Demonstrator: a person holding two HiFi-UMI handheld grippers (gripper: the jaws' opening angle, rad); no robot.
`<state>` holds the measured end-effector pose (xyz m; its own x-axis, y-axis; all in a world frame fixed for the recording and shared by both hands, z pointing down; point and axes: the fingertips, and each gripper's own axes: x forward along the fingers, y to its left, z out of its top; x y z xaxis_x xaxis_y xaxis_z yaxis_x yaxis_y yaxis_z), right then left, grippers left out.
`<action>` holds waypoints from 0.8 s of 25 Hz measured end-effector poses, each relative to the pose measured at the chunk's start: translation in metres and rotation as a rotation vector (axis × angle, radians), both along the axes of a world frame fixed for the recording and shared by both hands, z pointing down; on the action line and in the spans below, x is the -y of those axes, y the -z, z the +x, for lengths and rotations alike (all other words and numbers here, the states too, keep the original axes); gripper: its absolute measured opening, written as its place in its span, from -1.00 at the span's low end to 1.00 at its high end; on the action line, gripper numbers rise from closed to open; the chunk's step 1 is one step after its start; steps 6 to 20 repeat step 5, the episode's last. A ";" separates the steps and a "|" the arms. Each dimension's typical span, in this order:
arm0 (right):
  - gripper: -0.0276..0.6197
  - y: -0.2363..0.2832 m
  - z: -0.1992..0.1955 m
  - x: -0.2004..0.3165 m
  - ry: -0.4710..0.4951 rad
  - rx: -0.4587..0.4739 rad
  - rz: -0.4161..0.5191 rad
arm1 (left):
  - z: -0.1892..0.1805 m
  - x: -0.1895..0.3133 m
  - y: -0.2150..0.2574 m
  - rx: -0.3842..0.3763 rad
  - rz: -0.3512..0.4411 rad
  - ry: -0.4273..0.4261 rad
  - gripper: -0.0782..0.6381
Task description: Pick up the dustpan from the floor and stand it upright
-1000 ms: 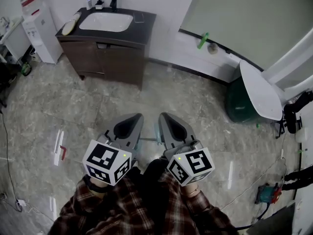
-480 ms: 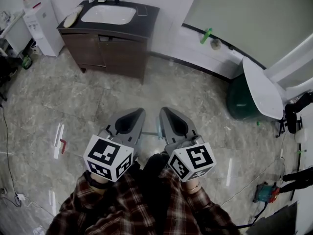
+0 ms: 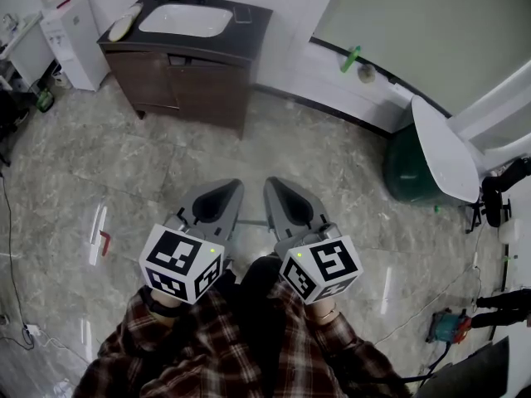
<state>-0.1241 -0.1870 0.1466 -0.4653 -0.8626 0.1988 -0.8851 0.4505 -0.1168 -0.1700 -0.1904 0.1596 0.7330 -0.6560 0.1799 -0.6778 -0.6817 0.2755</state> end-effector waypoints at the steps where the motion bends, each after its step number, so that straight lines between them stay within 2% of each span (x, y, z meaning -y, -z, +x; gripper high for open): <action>1: -0.88 -0.001 0.000 -0.001 0.002 0.000 -0.003 | 0.000 -0.001 -0.001 -0.001 -0.001 0.002 -0.78; 20: -0.88 -0.006 0.001 -0.002 0.006 0.000 -0.013 | -0.001 -0.004 -0.004 -0.001 -0.004 0.007 -0.78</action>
